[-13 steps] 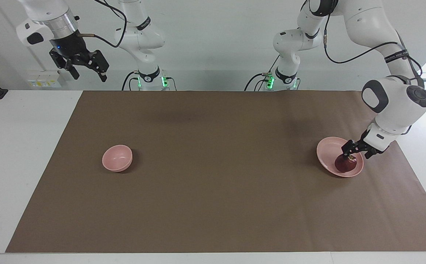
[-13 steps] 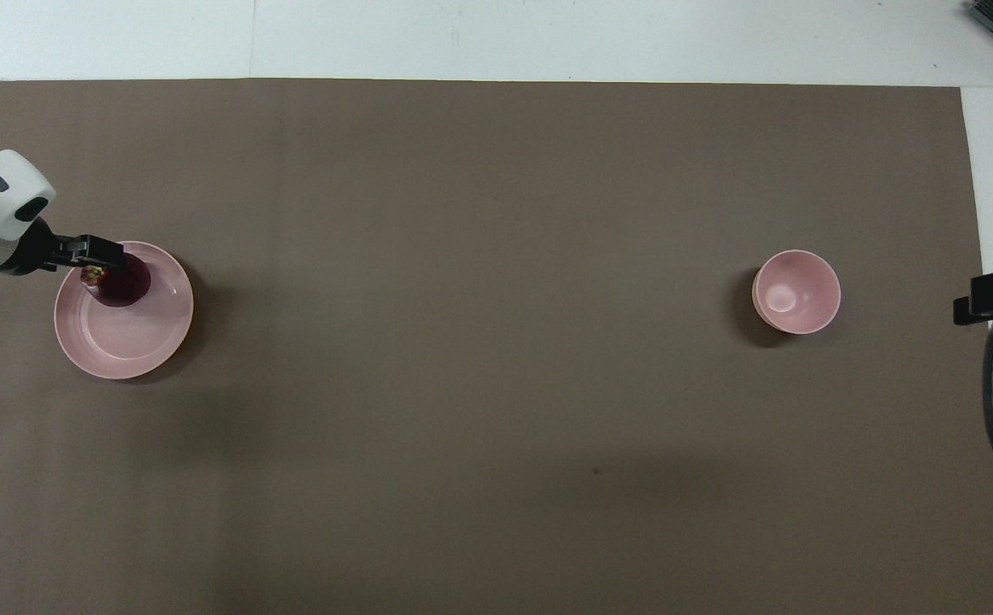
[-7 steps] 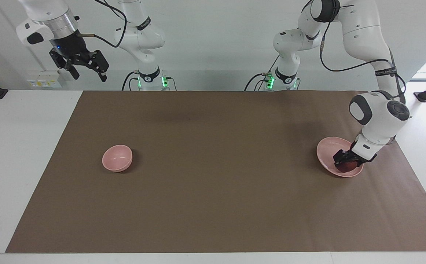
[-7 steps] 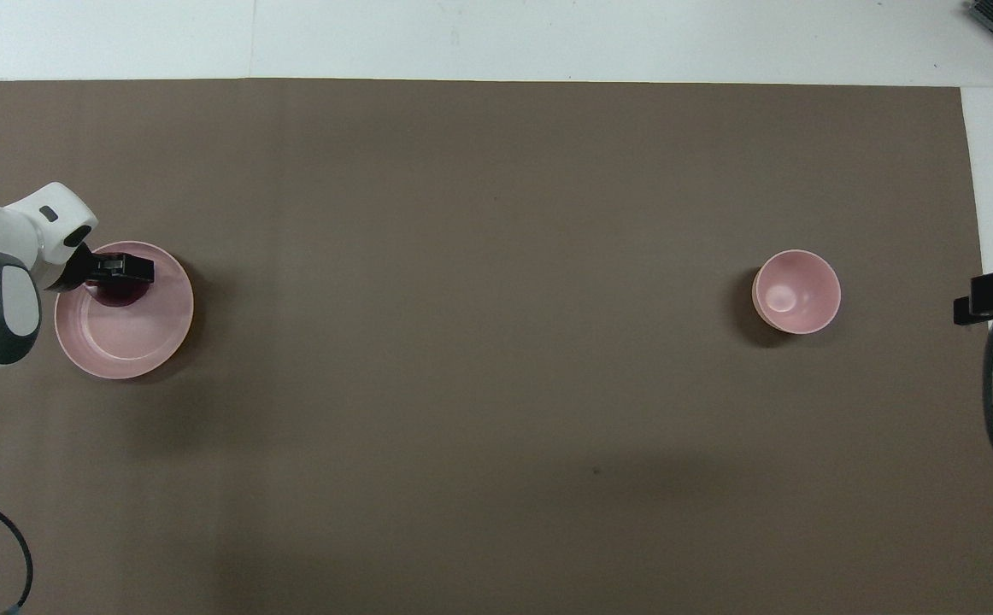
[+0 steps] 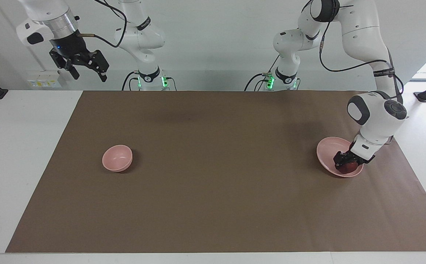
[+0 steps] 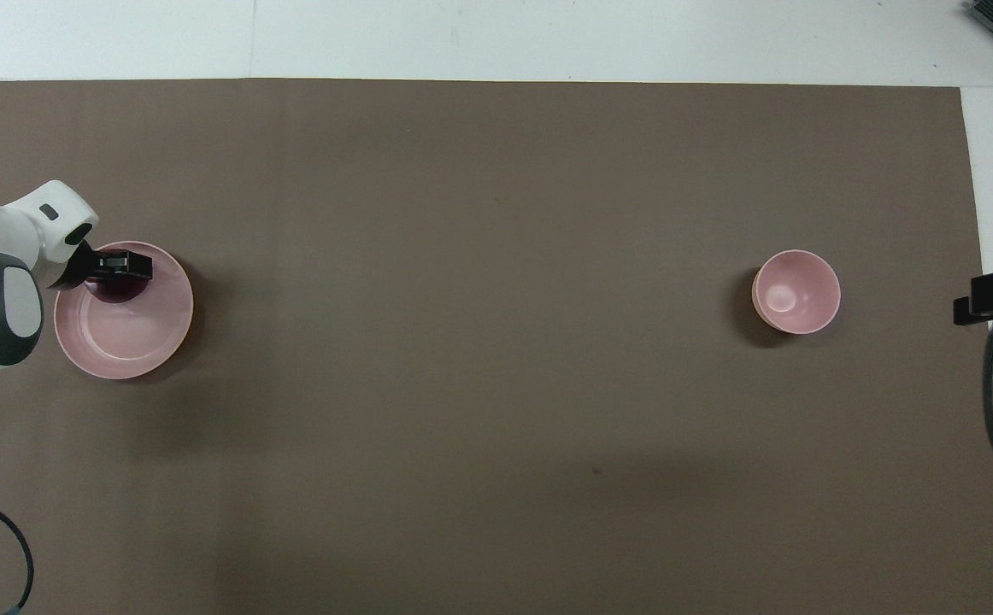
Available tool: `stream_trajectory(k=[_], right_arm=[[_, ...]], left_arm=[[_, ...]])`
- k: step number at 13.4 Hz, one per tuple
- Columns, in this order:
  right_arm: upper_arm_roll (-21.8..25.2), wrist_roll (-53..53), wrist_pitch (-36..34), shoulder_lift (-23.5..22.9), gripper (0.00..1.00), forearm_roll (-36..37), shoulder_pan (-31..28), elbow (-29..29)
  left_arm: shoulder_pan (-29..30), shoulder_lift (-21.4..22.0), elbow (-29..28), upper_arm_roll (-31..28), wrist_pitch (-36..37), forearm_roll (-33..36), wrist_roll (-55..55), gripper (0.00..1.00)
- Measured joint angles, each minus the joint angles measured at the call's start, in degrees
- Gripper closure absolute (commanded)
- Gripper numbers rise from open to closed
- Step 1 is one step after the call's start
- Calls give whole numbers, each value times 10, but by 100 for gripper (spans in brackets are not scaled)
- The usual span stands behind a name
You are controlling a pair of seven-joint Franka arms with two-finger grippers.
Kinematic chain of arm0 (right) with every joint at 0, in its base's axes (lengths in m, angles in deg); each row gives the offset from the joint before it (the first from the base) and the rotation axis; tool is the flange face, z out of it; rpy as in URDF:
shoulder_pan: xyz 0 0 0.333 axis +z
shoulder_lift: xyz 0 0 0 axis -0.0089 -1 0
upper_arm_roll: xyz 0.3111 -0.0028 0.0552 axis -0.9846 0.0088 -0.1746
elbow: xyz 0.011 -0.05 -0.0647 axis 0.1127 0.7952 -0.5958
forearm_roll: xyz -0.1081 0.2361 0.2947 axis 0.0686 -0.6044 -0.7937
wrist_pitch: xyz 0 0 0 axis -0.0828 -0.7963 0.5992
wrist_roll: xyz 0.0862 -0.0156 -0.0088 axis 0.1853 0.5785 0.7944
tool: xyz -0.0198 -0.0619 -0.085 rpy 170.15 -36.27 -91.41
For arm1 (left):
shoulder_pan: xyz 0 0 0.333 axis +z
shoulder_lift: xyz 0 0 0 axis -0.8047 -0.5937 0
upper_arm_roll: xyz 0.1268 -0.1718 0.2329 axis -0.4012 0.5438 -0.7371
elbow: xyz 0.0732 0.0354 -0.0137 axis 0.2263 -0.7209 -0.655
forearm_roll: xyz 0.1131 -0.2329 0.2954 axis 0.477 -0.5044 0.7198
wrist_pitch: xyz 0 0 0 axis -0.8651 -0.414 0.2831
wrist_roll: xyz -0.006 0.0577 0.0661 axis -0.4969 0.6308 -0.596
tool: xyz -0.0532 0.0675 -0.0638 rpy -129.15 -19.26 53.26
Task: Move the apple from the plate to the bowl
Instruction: 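Close the left gripper on the apple and lift it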
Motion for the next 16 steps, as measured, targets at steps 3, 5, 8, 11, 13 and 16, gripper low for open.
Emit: stream_trajectory(k=[3,5,8,11,13,16], right_arm=[[0,0,0,0,0,0,0,0],[0,0,0,0,0,0,0,0],[0,0,0,0,0,0,1,0],[-2,0,0,2,0,0,4,-1],[-3,0,0,5,0,-2,6,0],[-2,0,0,6,0,-57,6,10]], left_arm=[[-4,10,6,6,65,0,0,100],[-9,24,15,7,113,0,-1,100],[-10,44,49,8,213,0,-2,100],[-10,47,109,8,322,0,-5,100],[-10,48,147,8,391,0,-7,100],[-14,48,185,11,466,-3,-24,100]])
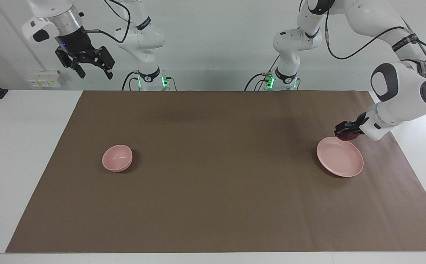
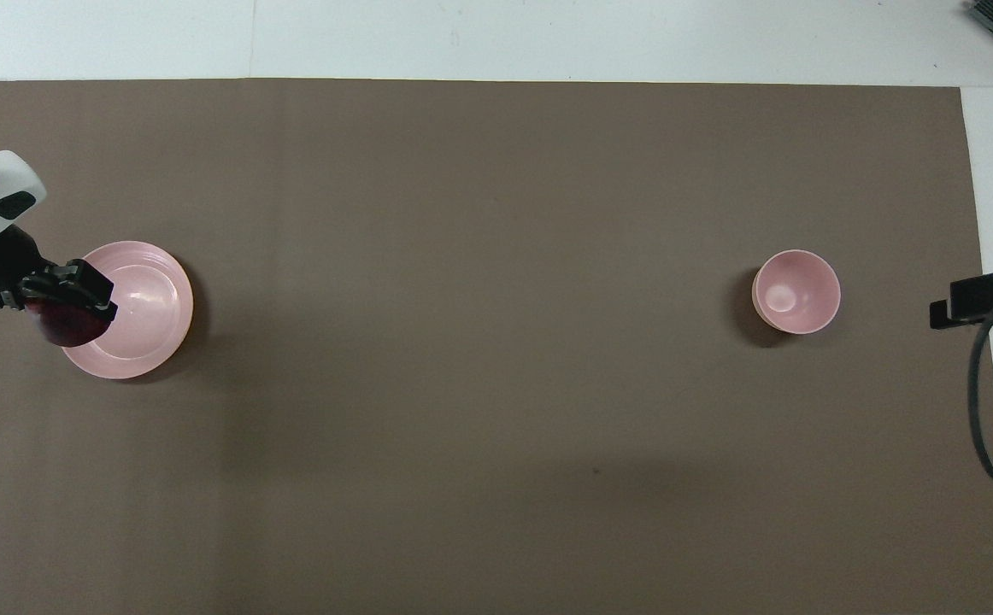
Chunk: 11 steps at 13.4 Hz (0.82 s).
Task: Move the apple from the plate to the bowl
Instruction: 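Close the left gripper on the apple and lift it, then carry the apple toward center while the right gripper reaches toward it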
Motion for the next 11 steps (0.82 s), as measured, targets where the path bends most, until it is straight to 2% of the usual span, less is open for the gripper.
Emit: stream_trajectory(k=[5,11], right_arm=[[0,0,60,-8,0,-130,-3,55],[-1,0,140,-59,0,-301,14,73]], left_arm=[[-13,0,25,2,92,-93,-130,100],[-33,0,26,55,106,-298,-397,100]])
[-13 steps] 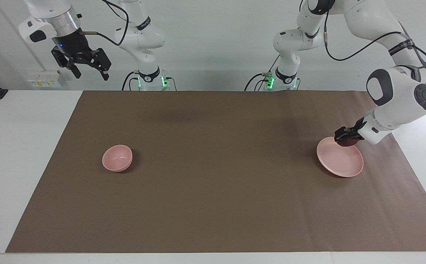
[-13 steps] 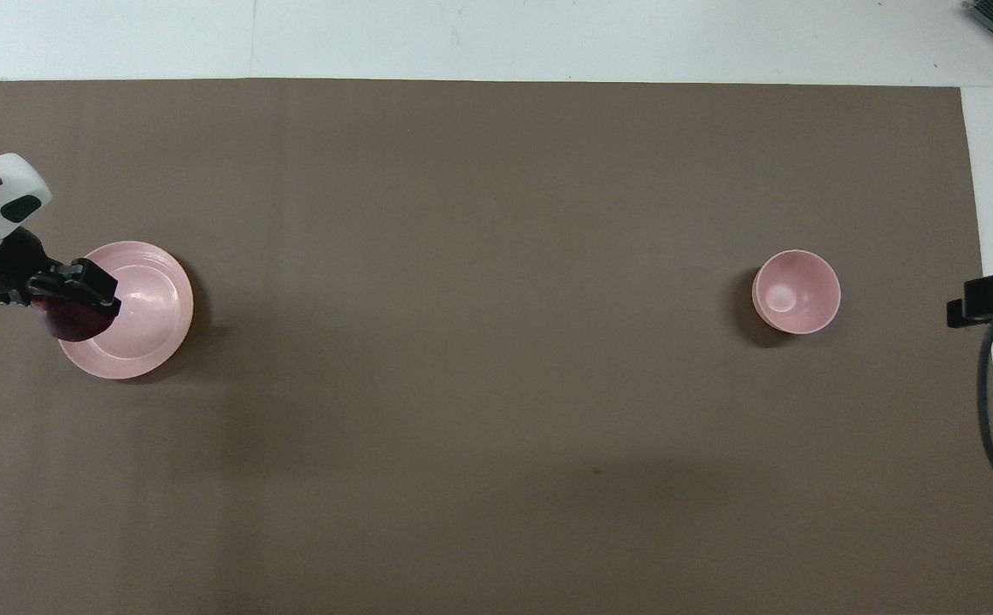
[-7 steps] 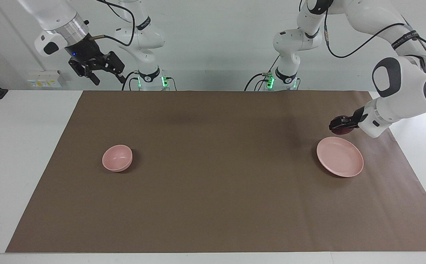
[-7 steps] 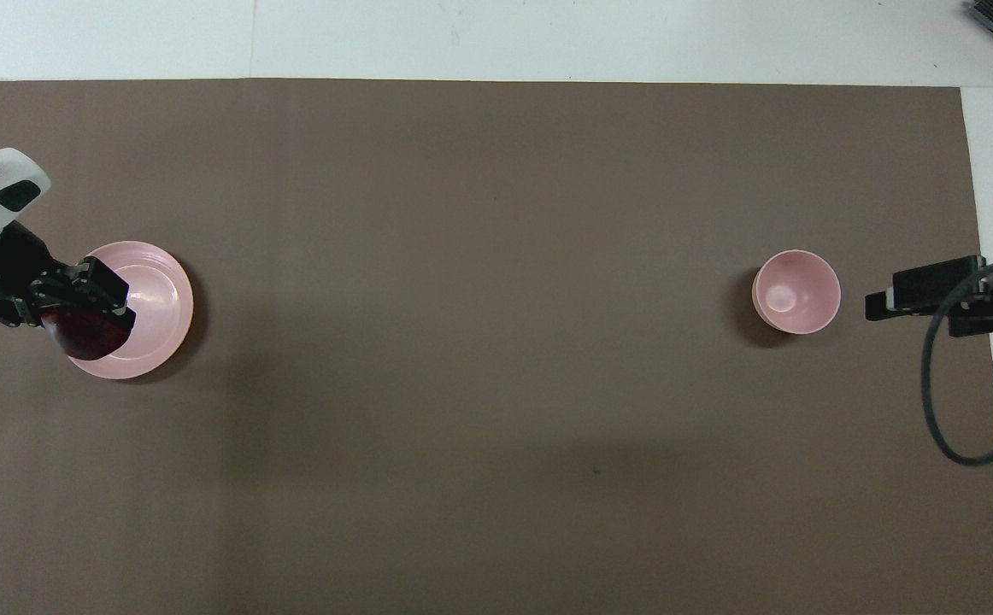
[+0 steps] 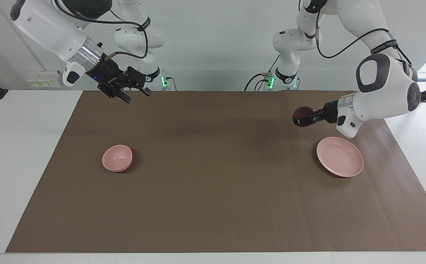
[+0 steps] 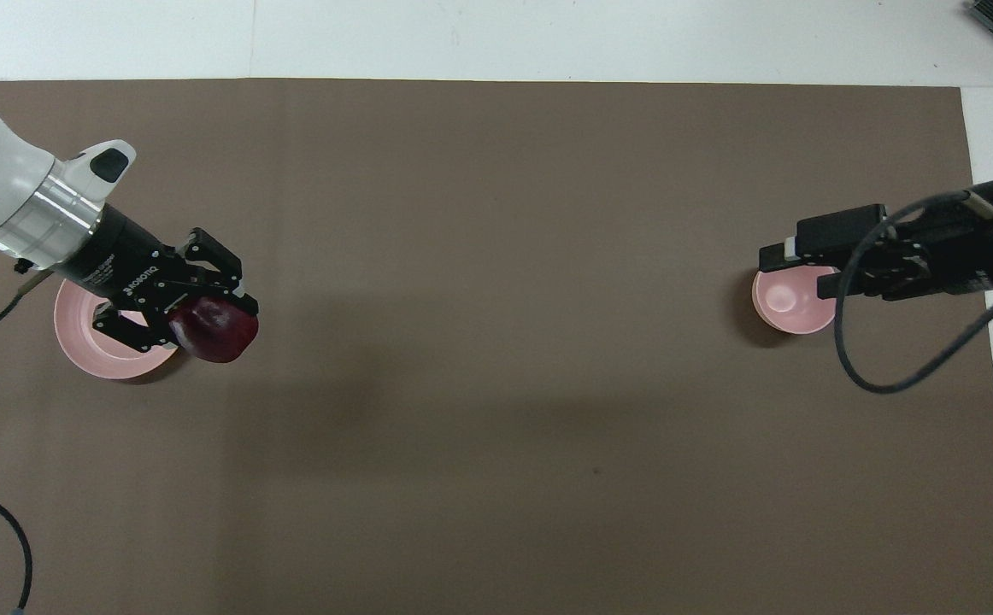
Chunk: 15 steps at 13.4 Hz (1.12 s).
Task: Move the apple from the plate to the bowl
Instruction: 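Carry the apple toward center while the right gripper reaches toward it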
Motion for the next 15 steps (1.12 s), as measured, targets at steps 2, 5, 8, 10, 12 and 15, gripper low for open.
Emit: stream_trajectory(k=[2,5,8,10,12,15], right_arm=[[0,0,22,-19,0,-69,9,1],[0,0,30,-31,0,-166,11,10],[0,0,43,-30,0,-236,24,27],[0,0,61,-19,0,-272,39,48],[-1,6,82,5,0,-302,48,88],[2,28,83,53,0,-322,47,158]], left_arm=[[0,0,0,18,0,-83,-74,100],[-1,-1,0,58,-1,-181,-139,100],[-1,-3,-1,117,-30,-253,-205,100],[-7,-5,-3,157,-76,-299,-242,100],[-37,-5,-7,176,-146,-338,-257,100],[-90,-6,-12,188,-248,-412,-263,100]])
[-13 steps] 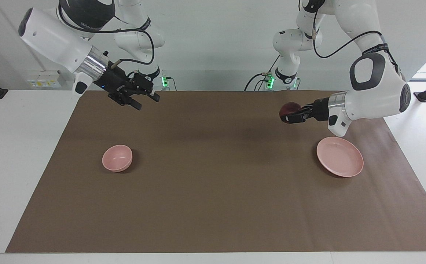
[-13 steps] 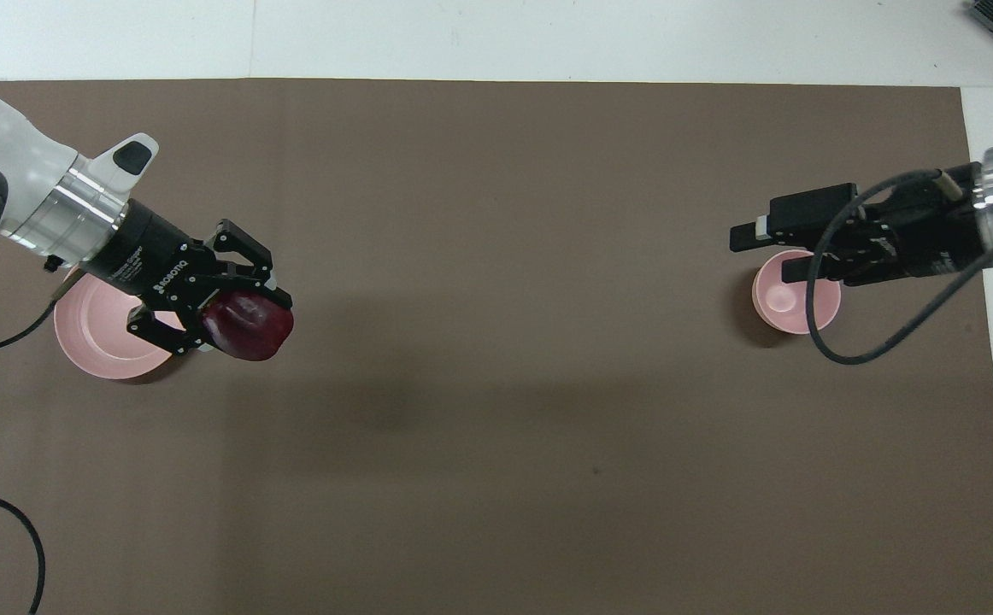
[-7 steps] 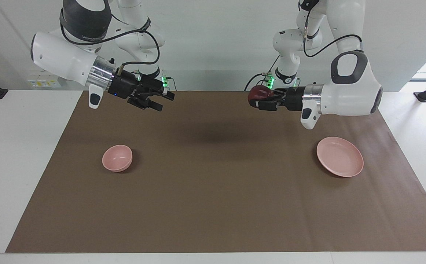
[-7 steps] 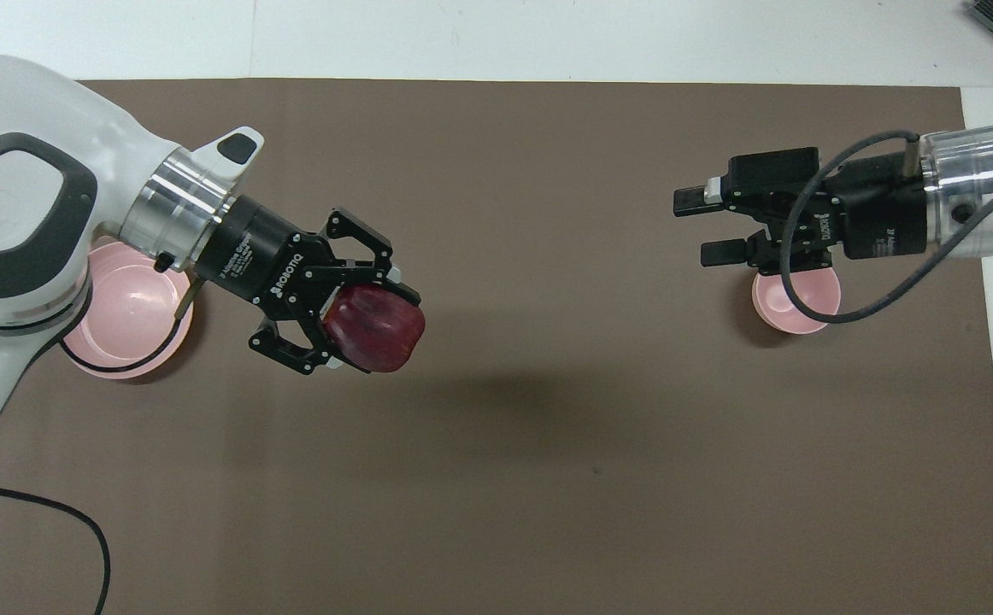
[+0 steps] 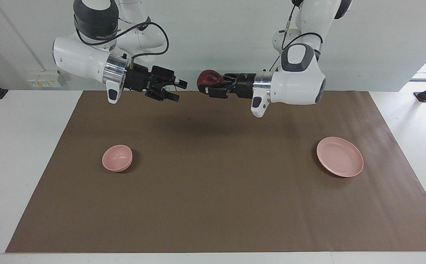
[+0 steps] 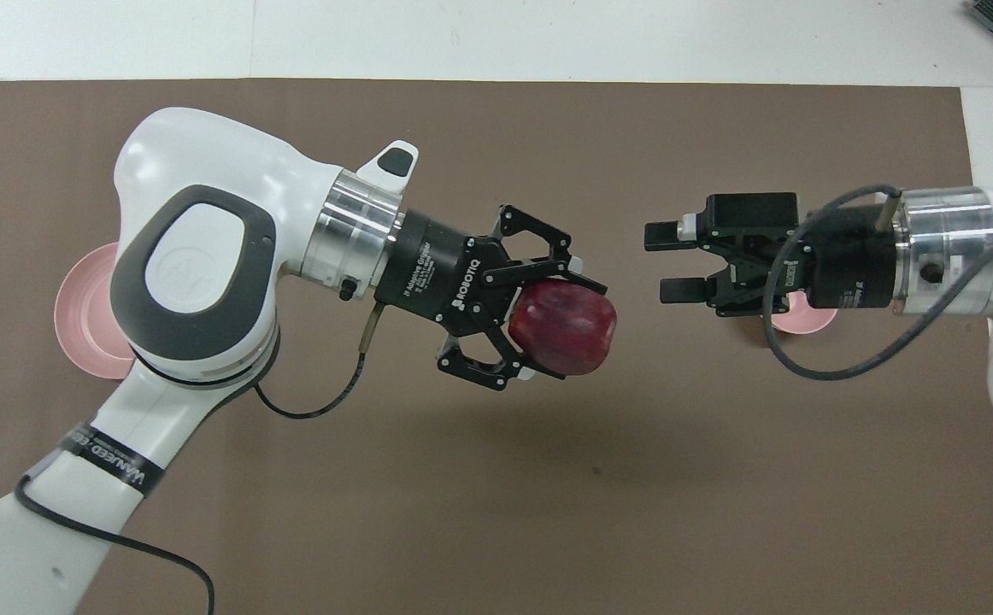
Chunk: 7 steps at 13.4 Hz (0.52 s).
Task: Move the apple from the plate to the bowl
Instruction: 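Carry the apple toward center while the right gripper reaches toward it, then close the right gripper on the apple held by the left gripper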
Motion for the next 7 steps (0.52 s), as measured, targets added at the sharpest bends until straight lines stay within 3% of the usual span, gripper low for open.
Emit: stream_trajectory(k=[3,7], right_arm=[[4,14,-28,30,0,-4,-12,37],[6,19,-108,34,0,-18,-60,44]], left_arm=[[-8,-2,-10,23,-59,-53,-1,100],[-13,-7,-27,39,-91,-95,-1,100]])
